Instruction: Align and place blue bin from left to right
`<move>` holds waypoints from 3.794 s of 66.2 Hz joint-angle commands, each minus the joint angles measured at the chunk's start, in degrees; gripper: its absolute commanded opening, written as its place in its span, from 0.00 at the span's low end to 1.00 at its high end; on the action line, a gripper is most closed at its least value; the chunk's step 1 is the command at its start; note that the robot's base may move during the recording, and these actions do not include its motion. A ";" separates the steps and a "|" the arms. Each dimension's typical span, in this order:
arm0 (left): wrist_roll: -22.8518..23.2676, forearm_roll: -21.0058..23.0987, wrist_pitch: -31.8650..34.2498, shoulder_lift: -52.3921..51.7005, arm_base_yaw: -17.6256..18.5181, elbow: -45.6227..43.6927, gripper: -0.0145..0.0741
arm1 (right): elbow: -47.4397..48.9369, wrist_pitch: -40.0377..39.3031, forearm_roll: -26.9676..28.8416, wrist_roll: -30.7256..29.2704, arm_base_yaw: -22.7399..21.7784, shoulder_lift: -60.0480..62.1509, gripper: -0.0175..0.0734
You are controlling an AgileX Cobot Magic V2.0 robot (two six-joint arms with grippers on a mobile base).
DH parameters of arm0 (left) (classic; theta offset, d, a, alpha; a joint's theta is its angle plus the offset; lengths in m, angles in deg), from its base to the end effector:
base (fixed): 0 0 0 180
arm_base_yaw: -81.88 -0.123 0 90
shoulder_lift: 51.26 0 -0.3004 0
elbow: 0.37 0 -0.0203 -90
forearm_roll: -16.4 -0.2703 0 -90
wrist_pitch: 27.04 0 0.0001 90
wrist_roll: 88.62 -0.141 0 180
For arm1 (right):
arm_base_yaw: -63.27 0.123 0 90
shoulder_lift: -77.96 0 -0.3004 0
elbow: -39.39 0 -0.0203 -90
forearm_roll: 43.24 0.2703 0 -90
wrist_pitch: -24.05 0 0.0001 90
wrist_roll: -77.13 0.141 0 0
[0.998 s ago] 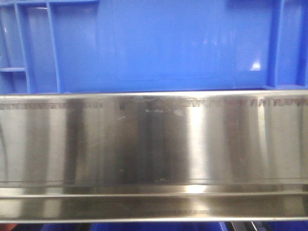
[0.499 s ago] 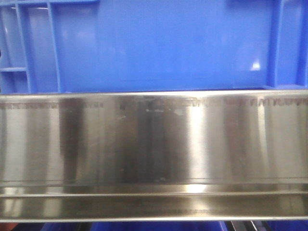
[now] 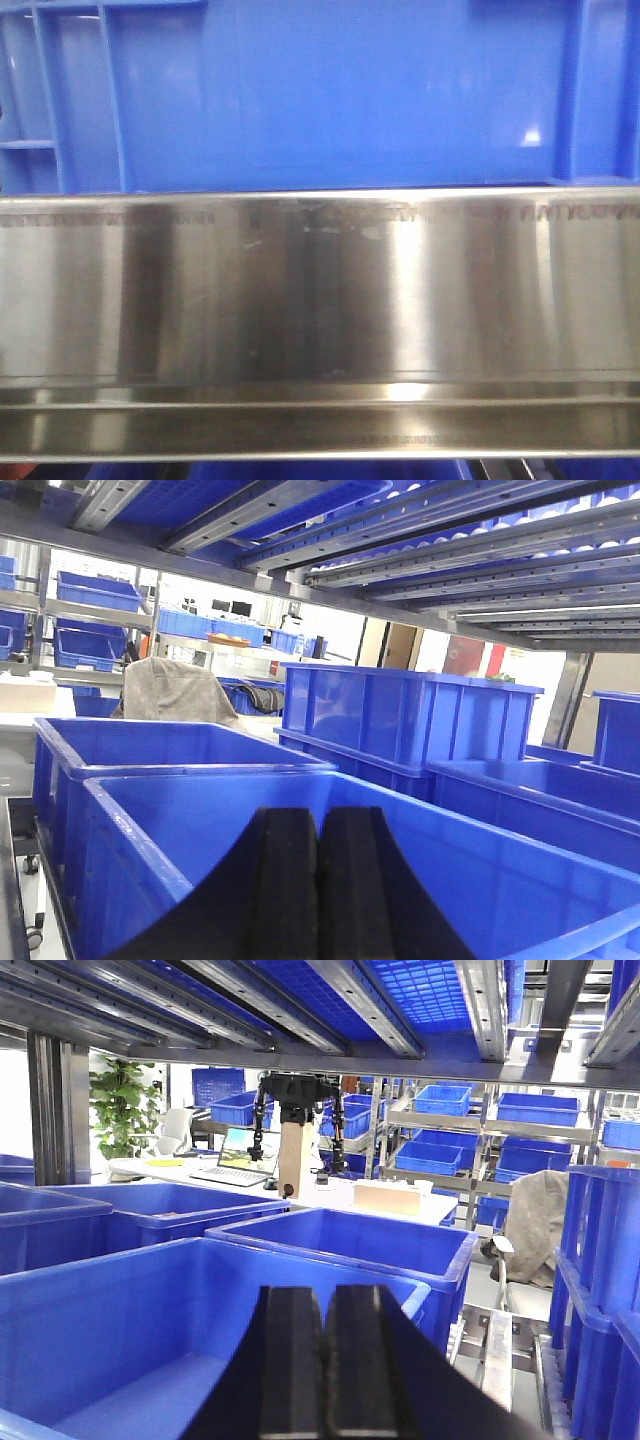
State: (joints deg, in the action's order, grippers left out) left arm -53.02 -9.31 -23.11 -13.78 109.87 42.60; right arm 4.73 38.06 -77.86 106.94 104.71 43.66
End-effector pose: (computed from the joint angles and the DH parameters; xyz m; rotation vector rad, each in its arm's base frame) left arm 0.1412 -0.0797 0.4025 0.2394 1.3444 -0.5780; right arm 0.1138 0.0745 0.4311 -0.4410 1.3522 0.4440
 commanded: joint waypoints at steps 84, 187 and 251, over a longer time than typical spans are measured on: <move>-0.10 -0.42 1.45 -0.26 0.35 0.20 0.04 | -0.09 -0.81 -0.73 -0.42 0.06 0.28 0.10; -0.10 -0.42 1.45 -0.26 0.35 0.20 0.04 | -21.68 -11.72 30.56 -34.32 -25.32 14.32 0.10; -0.10 -0.42 1.46 -0.24 0.35 0.20 0.04 | -42.96 -13.20 36.26 -34.32 -33.87 26.92 0.10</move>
State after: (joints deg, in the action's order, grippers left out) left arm -53.06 -9.31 -23.11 -13.78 109.87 42.60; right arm -38.20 25.75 -41.86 72.96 71.27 70.37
